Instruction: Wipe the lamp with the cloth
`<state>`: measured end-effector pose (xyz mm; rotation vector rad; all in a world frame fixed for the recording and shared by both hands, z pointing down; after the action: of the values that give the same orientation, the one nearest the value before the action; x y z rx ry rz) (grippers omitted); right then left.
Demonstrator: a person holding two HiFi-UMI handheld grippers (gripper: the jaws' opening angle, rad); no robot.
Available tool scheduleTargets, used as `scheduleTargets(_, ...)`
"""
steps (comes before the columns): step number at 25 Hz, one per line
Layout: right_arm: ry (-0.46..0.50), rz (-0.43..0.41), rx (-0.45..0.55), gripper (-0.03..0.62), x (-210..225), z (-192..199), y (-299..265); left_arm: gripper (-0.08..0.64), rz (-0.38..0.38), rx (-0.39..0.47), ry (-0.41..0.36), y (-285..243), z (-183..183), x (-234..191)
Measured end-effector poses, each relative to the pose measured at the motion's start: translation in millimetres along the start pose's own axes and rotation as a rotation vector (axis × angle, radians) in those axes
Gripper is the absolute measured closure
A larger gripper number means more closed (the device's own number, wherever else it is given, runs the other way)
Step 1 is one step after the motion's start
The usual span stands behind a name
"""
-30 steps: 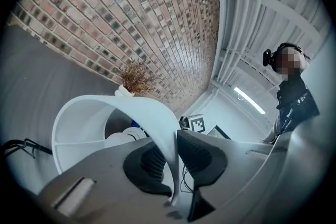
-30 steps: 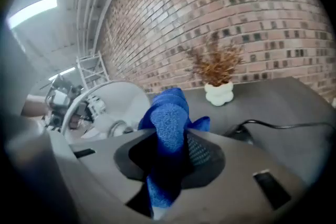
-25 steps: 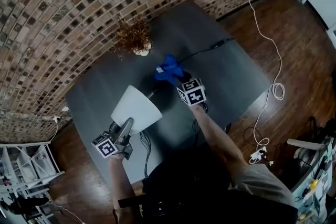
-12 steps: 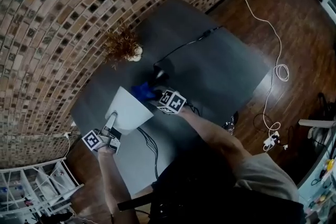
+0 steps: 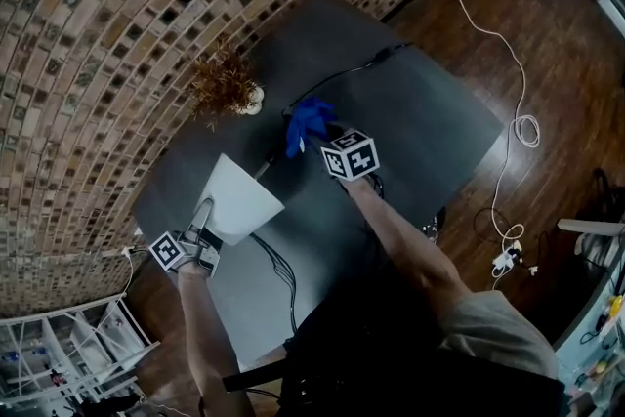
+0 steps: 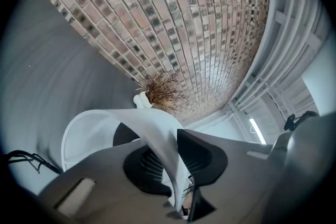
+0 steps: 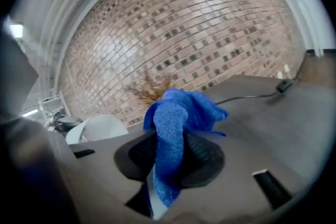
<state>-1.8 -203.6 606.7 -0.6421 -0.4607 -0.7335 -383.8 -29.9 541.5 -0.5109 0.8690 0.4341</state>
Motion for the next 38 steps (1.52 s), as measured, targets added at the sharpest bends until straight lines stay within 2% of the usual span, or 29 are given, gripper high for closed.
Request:
scheduleTargets(1,0.05,-0.081,-0.039,0.494,-18.8,1.2,-9.8,0.508,0.006,-0.004,-0.013,0.3,0.3,0.2)
scheduleTargets(3,0.171,-0.214,-0.178,0.494,-53.0,13.2,-41.0,0.508,0.018,-0.01,-0.047,1.3,1.6,1.0)
scheduleTargets(4,0.227,-0.236,-0.249,0.494,-62.0,20.4,-57.3,0.508,0.023,-0.014,-0.061,1.8,3.3,2.0)
scheduleTargets(5,0.267,-0.223,-0.298,0.494,-63.1,24.9,-69.8,0.508,0.026,-0.019,-0.07,2.5,5.7,2.8)
scheduleTargets(6,0.275,-0.182,-0.322,0.492,-55.9,25.6,-76.4,0.508,0.027,-0.023,-0.078,3.1,8.2,3.1)
scheduleTargets(8,0.213,-0.06,-0.307,0.492,-26.9,14.0,-71.7,0.508,0.029,-0.03,-0.089,2.3,11.4,4.0)
scheduleTargets(12,0.151,0.216,-0.117,0.494,15.3,-31.7,-25.1,0.508,0.028,-0.043,-0.111,-4.5,10.9,11.0)
scheduleTargets(13,0.126,0.234,-0.065,0.494,19.4,-39.0,-13.7,0.508,0.03,-0.05,-0.131,-5.8,11.7,13.9)
scheduleTargets(14,0.104,0.201,-0.025,0.494,18.8,-42.0,-5.9,0.508,0.037,-0.061,-0.173,-6.3,13.4,17.7)
scheduleTargets(16,0.111,0.036,-0.022,0.494,0.1,-35.1,-1.8,0.508,0.066,-0.097,-0.33,-5.4,20.8,29.4)
scheduleTargets(19,0.207,-0.228,-0.149,0.492,-48.3,-5.3,-11.6,0.527,0.151,-0.197,-0.619,-5.1,46.7,53.5)
scheduleTargets(20,0.237,-0.277,-0.198,0.492,-58.1,6.3,-15.6,0.529,0.169,-0.25,-0.703,-4.8,60.0,58.0)
scheduleTargets(21,0.258,-0.288,-0.248,0.492,-60.5,16.9,-18.6,0.529,0.176,-0.308,-0.785,-4.0,75.3,60.3)
scheduleTargets(22,0.261,-0.255,-0.298,0.492,-54.6,25.1,-19.2,0.533,0.176,-0.364,-0.866,-2.6,91.9,61.2)
scheduleTargets(24,0.211,-0.088,-0.356,0.492,-25.1,30.8,-8.4,0.538,0.172,-0.457,-1.023,0.6,125.2,64.5)
scheduleTargets(26,0.152,0.074,-0.344,0.492,-0.8,24.1,15.1,0.546,0.175,-0.524,-1.155,0.0,151.3,73.4)
scheduleTargets(27,0.151,0.103,-0.328,0.492,-0.3,18.0,25.2,0.546,0.179,-0.552,-1.211,-2.5,161.6,79.1)
scheduleTargets(28,0.165,0.082,-0.317,0.492,-8.2,11.4,31.0,0.546,0.183,-0.579,-1.261,-5.4,171.5,83.7)
scheduleTargets(29,0.173,0.011,-0.32,0.492,-22.1,5.9,31.5,0.544,0.188,-0.604,-1.303,-8.3,181.2,86.9)
scheduleTargets(30,0.157,-0.1,-0.345,0.492,-37.9,3.3,26.8,0.54,0.191,-0.625,-1.337,-11.0,190.4,89.3)
scheduleTargets(32,0.027,-0.346,-0.457,0.492,-62.5,14.1,6.1,0.53,0.187,-0.647,-1.371,-15.1,204.2,92.4)
scheduleTargets(33,-0.047,-0.43,-0.528,0.492,-68.9,26.5,-4.8,0.529,0.179,-0.651,-1.375,-15.7,208.7,93.3)
scheduleTargets(34,-0.081,-0.466,-0.59,0.492,-71.5,38.9,-12.3,0.529,0.168,-0.654,-1.378,-15.3,212.0,94.2)
scheduleTargets(35,-0.071,-0.459,-0.628,0.493,-70.6,47.1,-15.0,0.529,0.157,-0.659,-1.384,-14.8,214.5,95.2)
scheduleTargets(36,-0.036,-0.422,-0.638,0.492,-66.4,48.4,-13.4,0.531,0.148,-0.668,-1.395,-15.0,216.3,96.4)
scheduleTargets(38,0.043,-0.297,-0.613,0.492,-46.9,34.9,-5.1,0.531,0.141,-0.687,-1.426,-18.3,219.0,99.2)
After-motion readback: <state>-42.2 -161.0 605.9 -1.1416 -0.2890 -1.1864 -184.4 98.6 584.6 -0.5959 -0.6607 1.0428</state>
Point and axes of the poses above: the fingertips, and each gripper's own axes: y backward along the fingers, x to its right, z out of its underside, the point moved 10 cm from there along y, backward along the fingers, and after that the axes turned 11 degrees about -y, right-handed, at the moved point
